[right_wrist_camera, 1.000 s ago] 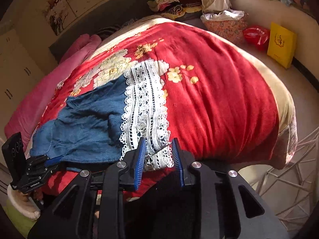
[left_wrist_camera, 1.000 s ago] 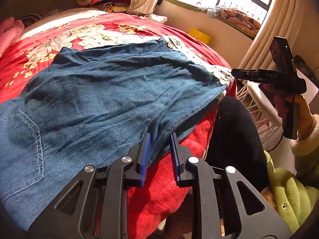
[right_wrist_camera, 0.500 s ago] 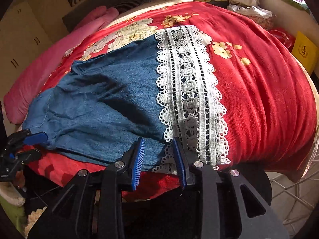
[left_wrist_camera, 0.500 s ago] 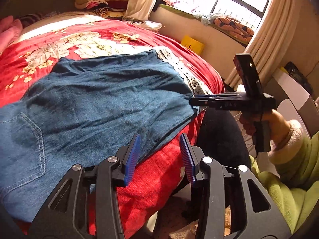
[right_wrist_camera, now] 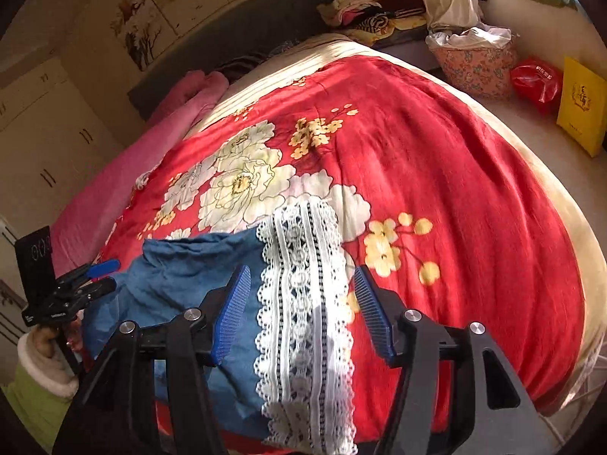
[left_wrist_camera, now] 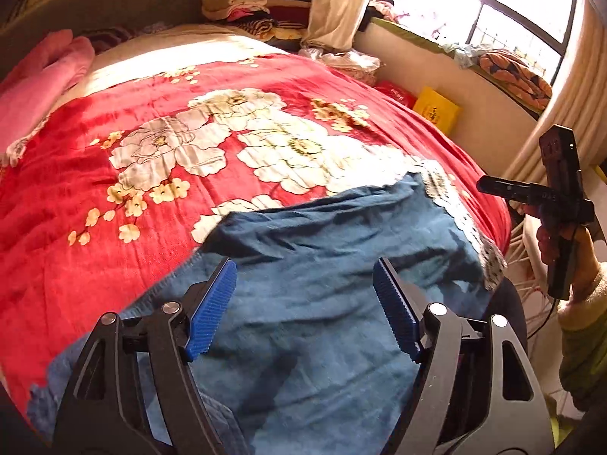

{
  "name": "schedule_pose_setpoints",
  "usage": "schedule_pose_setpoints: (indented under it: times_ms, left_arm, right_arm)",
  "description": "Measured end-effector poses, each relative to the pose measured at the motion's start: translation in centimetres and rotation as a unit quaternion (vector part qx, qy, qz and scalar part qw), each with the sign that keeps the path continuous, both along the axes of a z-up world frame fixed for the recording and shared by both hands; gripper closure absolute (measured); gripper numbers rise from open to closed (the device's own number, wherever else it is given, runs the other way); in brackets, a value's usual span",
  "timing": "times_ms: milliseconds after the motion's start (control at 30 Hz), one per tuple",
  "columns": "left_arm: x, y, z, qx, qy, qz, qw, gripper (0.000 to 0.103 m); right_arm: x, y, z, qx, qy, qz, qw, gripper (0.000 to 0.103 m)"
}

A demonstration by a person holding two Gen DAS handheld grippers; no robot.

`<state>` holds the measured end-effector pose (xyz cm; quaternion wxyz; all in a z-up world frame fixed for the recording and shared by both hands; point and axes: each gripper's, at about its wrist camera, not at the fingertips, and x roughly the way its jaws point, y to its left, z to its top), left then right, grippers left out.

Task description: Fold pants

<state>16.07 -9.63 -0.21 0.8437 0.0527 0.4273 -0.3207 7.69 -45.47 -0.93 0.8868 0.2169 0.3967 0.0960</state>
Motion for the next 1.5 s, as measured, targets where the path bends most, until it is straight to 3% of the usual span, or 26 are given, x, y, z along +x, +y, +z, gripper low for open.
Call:
schedule_pose_setpoints:
  times_ms: [200, 333, 367, 400, 433, 500, 567, 733, 967, 1033, 1133, 1200, 1333, 1400, 1500]
  left_arm:
    - [5.3, 0.1, -3.2, 0.028, 0.043, 0.021, 0.9985, 0.036]
    - [6.3, -0.6, -4.7, 0.013, 0.073, -0.001, 0.9973, 0.036]
    - [6.2, -0.9, -4.9, 0.014, 0.075, -0.007, 0.9971, 0.042]
    - [6.1, -1.3, -5.0, 0.017, 0.073, -0.013, 0.9971, 0.057]
    - [5.9, -1.6, -5.0, 0.017, 0.07, -0.021, 0.9971, 0.065]
    - [5.6, -2.0, -4.7, 0.022, 0.062, -0.027, 0.9975, 0.087]
    - [5.5, -2.2, -4.0, 0.024, 0.049, -0.03, 0.9981, 0.094]
    - [6.8, -2.3, -1.6, 0.013, 0.016, -0.011, 0.9997, 0.095]
    - [9.5, -3.3, -4.8, 0.034, 0.046, 0.034, 0.9978, 0.095]
    - [9.5, -3.2, -5.4, 0.029, 0.051, 0.041, 0.9975, 0.095]
    - [8.9, -2.3, -4.3, 0.007, 0.047, 0.053, 0.9975, 0.088]
    - [7.8, -1.1, -2.5, -0.014, 0.034, 0.063, 0.9974, 0.064]
    - [4.4, 2.3, 0.6, -0.044, 0.009, 0.094, 0.9946, 0.051]
    - [2.1, 4.5, 1.7, -0.06, 0.005, 0.125, 0.9904, 0.037]
    - [-1.8, 7.9, 2.2, -0.085, 0.01, 0.163, 0.9828, 0.033]
  right_arm:
    - [5.2, 1.0, -3.9, 0.005, 0.045, 0.031, 0.998, 0.046]
    - [4.6, 3.8, -4.5, -0.013, 0.03, 0.063, 0.997, 0.059]
    - [4.3, 4.1, -4.5, -0.014, 0.027, 0.068, 0.997, 0.072]
    - [4.0, 4.1, -4.5, -0.001, 0.025, 0.072, 0.997, 0.077]
    - [3.8, 4.0, -4.4, 0.008, 0.021, 0.071, 0.997, 0.081]
    - [3.4, 3.8, -3.3, 0.003, 0.006, 0.071, 0.997, 0.082]
    - [3.4, 3.6, -1.9, -0.001, -0.012, 0.073, 0.997, 0.083]
    - [6.0, 3.0, 1.0, -0.031, -0.035, 0.074, 0.996, 0.083]
    - [10.7, 4.4, -3.7, -0.111, 0.046, 0.074, 0.99, 0.077]
    - [10.7, 4.0, -4.3, -0.098, 0.047, 0.07, 0.992, 0.074]
    - [9.1, 2.4, -2.9, -0.073, 0.035, 0.044, 0.996, 0.058]
    - [7.1, 1.2, -1.4, -0.056, 0.013, 0.029, 0.998, 0.054]
    - [2.3, -0.7, 0.0, -0.017, -0.002, -0.001, 1.0, 0.047]
    - [0.0, -1.1, -0.2, -0.005, 0.0, -0.014, 1.0, 0.047]
    - [-3.0, -1.1, -1.3, -0.001, 0.013, -0.037, 0.999, 0.046]
